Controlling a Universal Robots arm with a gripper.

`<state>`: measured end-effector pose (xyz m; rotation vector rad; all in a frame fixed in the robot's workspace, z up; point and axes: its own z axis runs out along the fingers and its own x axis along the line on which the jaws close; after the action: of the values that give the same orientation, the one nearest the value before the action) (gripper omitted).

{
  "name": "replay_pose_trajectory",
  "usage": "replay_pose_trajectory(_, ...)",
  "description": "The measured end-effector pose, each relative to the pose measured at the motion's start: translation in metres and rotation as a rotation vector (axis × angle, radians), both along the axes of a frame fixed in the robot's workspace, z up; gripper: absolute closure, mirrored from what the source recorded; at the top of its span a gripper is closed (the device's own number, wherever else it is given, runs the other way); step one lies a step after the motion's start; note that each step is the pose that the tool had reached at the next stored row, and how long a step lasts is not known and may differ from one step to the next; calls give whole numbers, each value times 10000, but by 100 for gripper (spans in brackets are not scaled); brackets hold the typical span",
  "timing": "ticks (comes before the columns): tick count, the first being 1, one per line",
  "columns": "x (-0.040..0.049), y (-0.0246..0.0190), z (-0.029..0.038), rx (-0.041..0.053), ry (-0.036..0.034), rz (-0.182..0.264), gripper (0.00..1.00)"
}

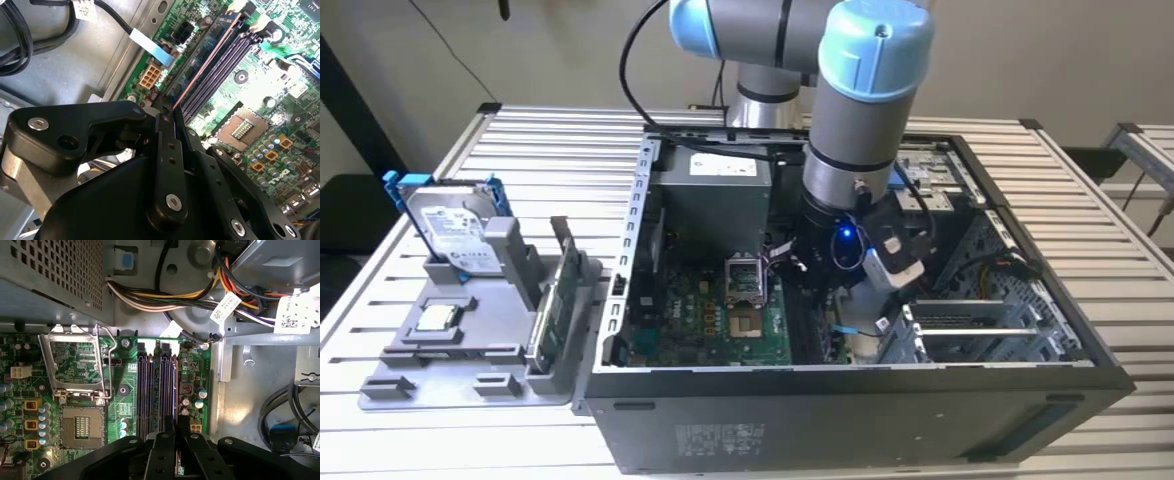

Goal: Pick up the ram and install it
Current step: 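Insert the ram into the slot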

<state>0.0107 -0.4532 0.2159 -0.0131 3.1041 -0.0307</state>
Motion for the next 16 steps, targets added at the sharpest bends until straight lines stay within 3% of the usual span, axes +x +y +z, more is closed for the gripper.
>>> replay_pose_trajectory(11,-29,-1,9,0,-15,-101,86)
replay_pose_trajectory(16,-29,-1,-18,-1,-15,-103,86)
